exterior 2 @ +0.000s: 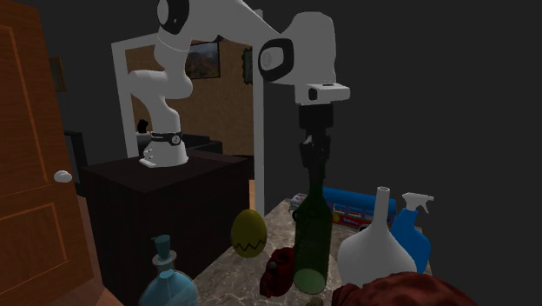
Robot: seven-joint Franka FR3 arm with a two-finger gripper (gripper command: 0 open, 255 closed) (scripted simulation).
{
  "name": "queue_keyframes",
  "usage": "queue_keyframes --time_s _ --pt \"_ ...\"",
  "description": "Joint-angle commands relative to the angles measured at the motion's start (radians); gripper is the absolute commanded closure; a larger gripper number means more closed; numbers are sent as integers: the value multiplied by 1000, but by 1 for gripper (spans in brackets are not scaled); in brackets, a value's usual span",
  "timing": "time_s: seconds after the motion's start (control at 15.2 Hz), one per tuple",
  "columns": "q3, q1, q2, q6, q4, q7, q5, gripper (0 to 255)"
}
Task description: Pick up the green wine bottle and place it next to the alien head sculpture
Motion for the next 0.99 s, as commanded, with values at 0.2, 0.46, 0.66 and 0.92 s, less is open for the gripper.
queue_keyframes --time_s 0.2,0.46,0.66,0.92 --pt "1 0 33 37 -3 -1 1 255" --pt "1 0 33 37 -2 -1 1 255" --pt "1 0 33 37 -2 -1 1 255" --pt "1 0 34 37 -2 -1 1 0"
